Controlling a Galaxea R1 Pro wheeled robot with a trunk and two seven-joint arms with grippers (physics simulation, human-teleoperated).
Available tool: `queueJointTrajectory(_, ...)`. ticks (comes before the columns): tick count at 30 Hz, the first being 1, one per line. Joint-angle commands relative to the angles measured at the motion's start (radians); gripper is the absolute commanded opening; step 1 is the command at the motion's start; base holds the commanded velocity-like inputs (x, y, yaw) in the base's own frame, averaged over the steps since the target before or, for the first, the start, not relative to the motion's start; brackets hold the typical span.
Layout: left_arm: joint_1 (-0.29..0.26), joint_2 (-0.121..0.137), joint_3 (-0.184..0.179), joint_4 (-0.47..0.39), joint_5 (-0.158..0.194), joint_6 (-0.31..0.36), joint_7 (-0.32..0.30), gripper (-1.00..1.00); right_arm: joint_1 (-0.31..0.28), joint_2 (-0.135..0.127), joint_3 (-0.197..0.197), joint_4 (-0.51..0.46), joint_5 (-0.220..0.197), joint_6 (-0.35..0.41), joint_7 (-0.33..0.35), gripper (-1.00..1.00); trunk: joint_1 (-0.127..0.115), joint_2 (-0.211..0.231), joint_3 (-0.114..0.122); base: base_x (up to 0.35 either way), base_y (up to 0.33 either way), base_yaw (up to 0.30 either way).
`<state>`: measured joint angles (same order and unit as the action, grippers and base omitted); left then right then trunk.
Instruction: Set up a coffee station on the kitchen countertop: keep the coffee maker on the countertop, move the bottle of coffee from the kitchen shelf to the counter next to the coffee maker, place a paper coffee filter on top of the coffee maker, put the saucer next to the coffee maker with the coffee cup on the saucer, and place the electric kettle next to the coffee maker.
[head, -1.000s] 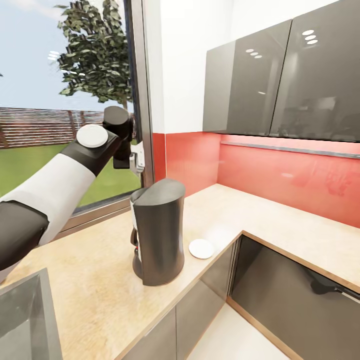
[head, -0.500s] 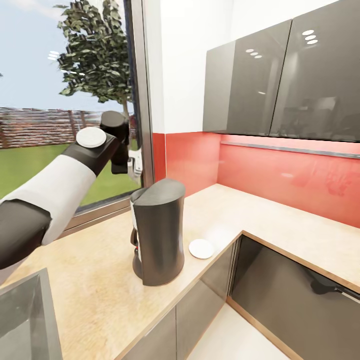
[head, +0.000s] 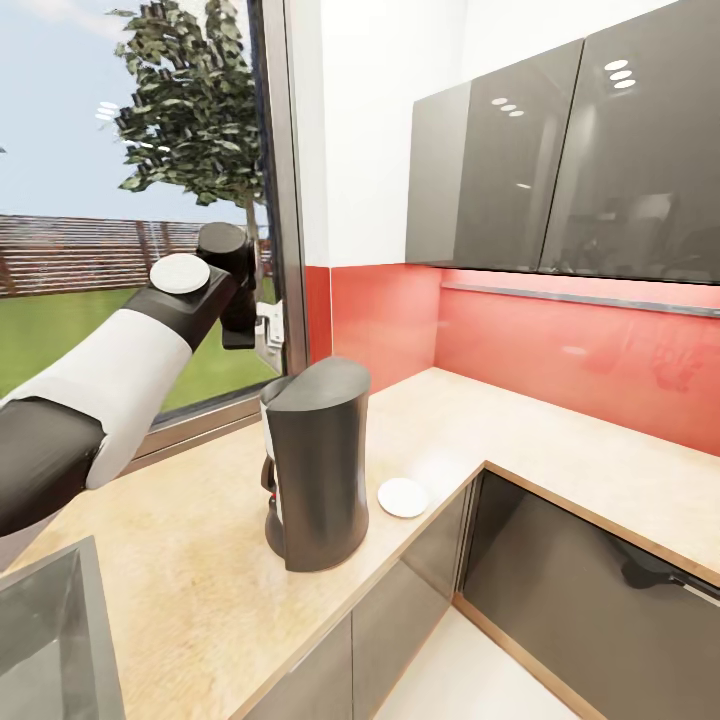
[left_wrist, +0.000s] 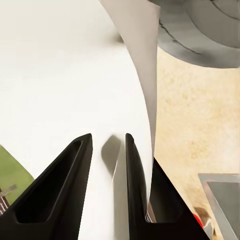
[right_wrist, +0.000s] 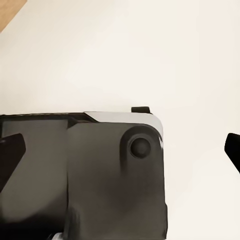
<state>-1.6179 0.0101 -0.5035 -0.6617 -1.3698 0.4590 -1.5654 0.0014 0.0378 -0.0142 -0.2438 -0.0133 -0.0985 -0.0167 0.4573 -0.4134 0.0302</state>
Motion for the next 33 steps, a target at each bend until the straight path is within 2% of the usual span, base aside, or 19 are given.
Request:
queueJointTrajectory(1, -0.001, 0.001, -0.004, -0.001, -0.002, 0.007, -0.005, -1.0, 0.0, 0.0, -0.001, 0.0, -0.001, -0.003, -0.002, 1.0, 0.0, -0.001, 0.0, 0.0, 0.0, 0.0)
queueJointTrajectory(12, -0.006, -0.007, 0.012, -0.002, -0.002, 0.007, -0.005, -1.0, 0.0, 0.001, -0.001, 0.0, -0.001, -0.003, -0.002, 1.0, 0.0, -0.001, 0.0, 0.0, 0.0, 0.0)
queueJointTrajectory(16, 0.017, -0.007, 0.021, -0.005, -0.002, 0.021, 0.0, -1.0, 0.0, 0.007, -0.007, -0.005, -0.024, -0.005, -0.003, 1.0, 0.0, -0.001, 0.0, 0.0, 0.0, 0.0)
queueJointTrajectory(22, 0.036, -0.006, 0.02, -0.004, -0.002, 0.022, -0.005, -1.0, 0.0, 0.01, -0.008, -0.006, -0.004, -0.005, -0.003, 1.0, 0.0, -0.001, 0.0, 0.0, 0.0, 0.0)
queueJointTrajectory(33, 0.039, -0.005, 0.022, -0.004, -0.002, 0.023, -0.005, -1.0, 0.0, 0.005, -0.009, -0.009, -0.062, -0.003, -0.003, 1.0, 0.0, -0.001, 0.0, 0.0, 0.0, 0.0)
